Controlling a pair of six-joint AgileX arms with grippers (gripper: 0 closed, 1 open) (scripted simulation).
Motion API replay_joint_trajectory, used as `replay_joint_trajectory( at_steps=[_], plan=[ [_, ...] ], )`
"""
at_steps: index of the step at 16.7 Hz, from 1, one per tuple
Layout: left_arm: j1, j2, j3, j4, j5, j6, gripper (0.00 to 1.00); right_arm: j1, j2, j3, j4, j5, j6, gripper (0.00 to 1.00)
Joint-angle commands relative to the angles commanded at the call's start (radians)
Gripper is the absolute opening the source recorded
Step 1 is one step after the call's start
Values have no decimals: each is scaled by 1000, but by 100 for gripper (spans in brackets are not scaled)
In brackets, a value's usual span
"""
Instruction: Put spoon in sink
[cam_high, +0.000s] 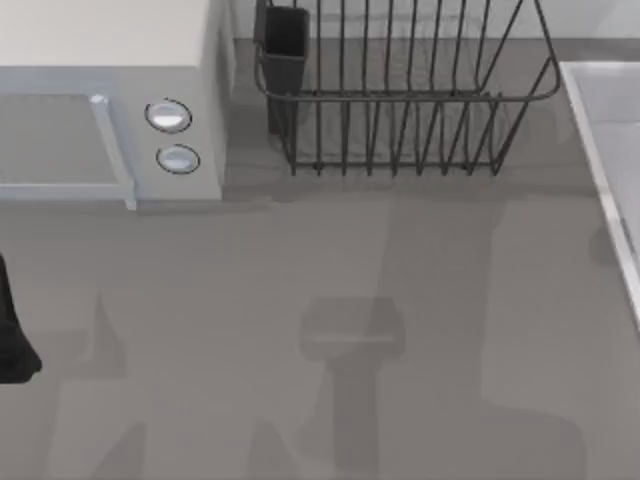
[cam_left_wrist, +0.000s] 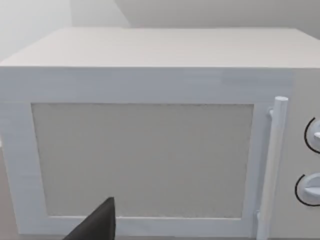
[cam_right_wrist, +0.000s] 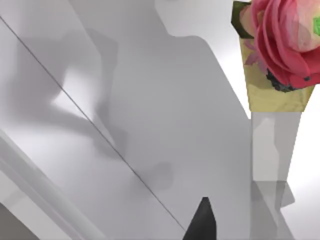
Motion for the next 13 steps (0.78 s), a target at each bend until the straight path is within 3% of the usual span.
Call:
replay_joint_trajectory(
  at_steps=[8, 13],
  plan=[
    [0, 0, 0, 0, 0, 0, 100, 1, -34, -105, 83, 1, 2, 0],
    [0, 0, 0, 0, 0, 0, 100, 1, -34, -105, 83, 1, 2, 38]
  ],
)
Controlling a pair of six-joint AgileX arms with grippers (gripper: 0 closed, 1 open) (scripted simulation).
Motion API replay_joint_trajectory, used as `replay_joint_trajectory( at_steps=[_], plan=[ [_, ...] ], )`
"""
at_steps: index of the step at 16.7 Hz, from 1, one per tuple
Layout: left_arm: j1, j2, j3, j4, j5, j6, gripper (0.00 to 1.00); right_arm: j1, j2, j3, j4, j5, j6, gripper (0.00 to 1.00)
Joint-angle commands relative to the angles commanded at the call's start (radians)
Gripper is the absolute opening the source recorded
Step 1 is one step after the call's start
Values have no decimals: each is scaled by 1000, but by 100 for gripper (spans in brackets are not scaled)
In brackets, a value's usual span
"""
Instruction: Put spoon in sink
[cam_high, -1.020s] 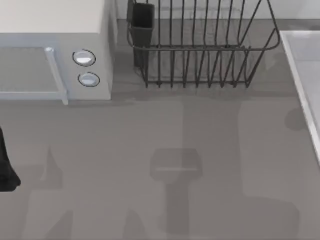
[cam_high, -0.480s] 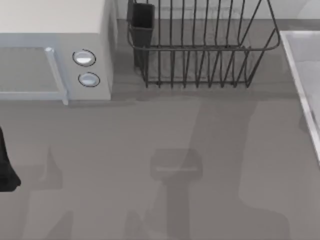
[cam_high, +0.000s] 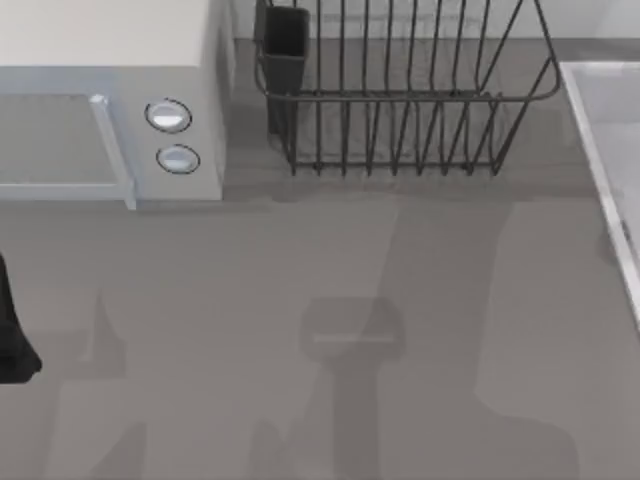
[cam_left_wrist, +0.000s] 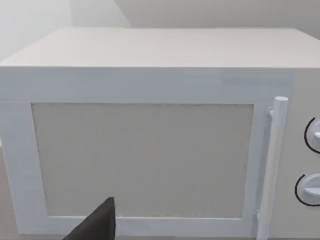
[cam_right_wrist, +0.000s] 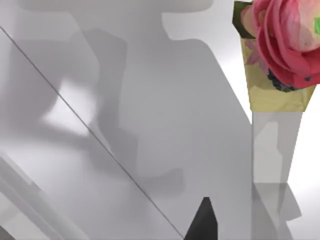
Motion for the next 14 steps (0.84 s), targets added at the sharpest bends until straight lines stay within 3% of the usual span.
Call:
replay_joint_trajectory(
  at_steps=[8, 14],
  plan=[
    [0, 0, 0, 0, 0, 0, 100, 0, 0, 0, 0, 0, 0, 98],
    [0, 0, 0, 0, 0, 0, 100, 0, 0, 0, 0, 0, 0, 100]
  ],
)
